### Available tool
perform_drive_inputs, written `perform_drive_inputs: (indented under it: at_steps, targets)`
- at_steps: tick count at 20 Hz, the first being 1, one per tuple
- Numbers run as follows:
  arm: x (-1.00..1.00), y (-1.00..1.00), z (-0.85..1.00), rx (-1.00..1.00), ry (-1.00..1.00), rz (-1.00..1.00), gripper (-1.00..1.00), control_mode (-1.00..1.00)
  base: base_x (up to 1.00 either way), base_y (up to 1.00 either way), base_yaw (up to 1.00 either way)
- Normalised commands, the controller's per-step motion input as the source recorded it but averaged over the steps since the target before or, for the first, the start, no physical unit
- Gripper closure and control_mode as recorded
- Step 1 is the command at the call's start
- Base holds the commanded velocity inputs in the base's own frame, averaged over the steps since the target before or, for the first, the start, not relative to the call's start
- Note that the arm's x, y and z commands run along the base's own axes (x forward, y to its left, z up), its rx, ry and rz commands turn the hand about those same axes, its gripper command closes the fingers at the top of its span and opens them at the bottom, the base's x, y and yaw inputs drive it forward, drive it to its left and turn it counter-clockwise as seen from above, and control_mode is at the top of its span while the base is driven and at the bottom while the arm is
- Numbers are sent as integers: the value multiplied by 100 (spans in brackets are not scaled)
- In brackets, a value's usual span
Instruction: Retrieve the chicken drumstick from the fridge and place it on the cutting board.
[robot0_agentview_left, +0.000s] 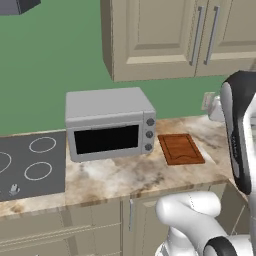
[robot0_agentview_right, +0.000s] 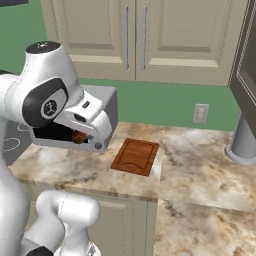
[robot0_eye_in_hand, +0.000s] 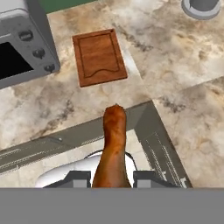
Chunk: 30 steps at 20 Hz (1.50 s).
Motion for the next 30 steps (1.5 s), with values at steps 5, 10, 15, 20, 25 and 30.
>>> perform_drive_inputs:
  at_steps: [5, 10, 15, 20, 25, 30]
  targets:
    - [82, -35, -67, -13, 11, 0, 100, -100, 0, 0, 0]
    - [82, -58, -87, 15, 12, 0, 100, -100, 0, 0, 0]
    - [100, -37, -98, 18, 26, 0, 100, -100, 0, 0, 0]
    - [100, -11, -43, 0, 10, 0, 100, -100, 0, 0, 0]
    - [100, -16, -45, 0, 5, 0, 100, -100, 0, 0, 0]
    - [97, -4, -45, 0, 0, 0, 100, -100, 0, 0, 0]
